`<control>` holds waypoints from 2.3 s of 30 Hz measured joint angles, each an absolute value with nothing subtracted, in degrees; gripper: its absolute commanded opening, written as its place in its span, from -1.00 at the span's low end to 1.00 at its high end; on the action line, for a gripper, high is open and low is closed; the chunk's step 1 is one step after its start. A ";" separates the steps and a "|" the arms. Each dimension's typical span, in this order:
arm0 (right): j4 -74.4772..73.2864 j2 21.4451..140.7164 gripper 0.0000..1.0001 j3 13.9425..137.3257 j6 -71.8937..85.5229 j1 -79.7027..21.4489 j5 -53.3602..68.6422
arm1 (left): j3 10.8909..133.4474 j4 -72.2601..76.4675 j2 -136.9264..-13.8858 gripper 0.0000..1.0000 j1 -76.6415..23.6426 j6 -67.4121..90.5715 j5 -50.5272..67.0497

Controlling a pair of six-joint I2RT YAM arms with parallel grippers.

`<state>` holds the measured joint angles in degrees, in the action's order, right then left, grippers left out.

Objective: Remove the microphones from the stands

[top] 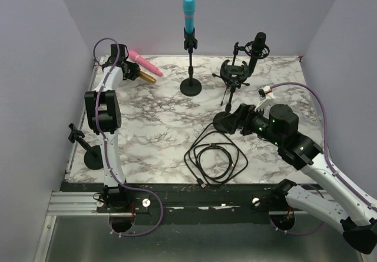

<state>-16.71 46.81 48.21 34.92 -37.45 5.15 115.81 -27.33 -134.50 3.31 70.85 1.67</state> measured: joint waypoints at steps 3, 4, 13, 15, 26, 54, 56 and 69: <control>-16.80 46.70 0.81 48.14 35.05 -37.45 4.82 | 115.81 -25.80 -135.68 -0.41 4.51 71.24 3.31; -16.82 46.63 0.81 48.12 35.14 -37.45 4.73 | 115.94 -25.78 -136.18 -0.29 4.89 71.22 3.86; -18.22 45.17 0.80 48.14 36.18 -37.45 4.32 | 116.99 -26.20 -137.38 0.28 5.50 70.81 7.18; -18.98 44.40 0.81 48.14 36.47 -37.45 4.03 | 117.62 -27.18 -137.16 0.29 5.48 70.24 8.23; -21.78 40.99 0.80 50.35 36.51 -37.45 0.40 | 107.07 -28.91 -116.18 0.28 5.50 68.60 15.64; -22.90 59.20 0.38 56.93 25.61 -37.45 -26.55 | 68.84 -7.46 -70.19 0.32 -13.58 42.02 35.20; -21.67 59.24 0.29 59.02 25.26 -37.45 -26.28 | 68.99 -7.35 -70.28 0.32 -13.63 41.39 35.86; -16.38 67.81 -0.15 70.67 23.64 -37.43 -26.52 | 68.99 -6.26 -72.93 0.75 -14.39 41.95 40.45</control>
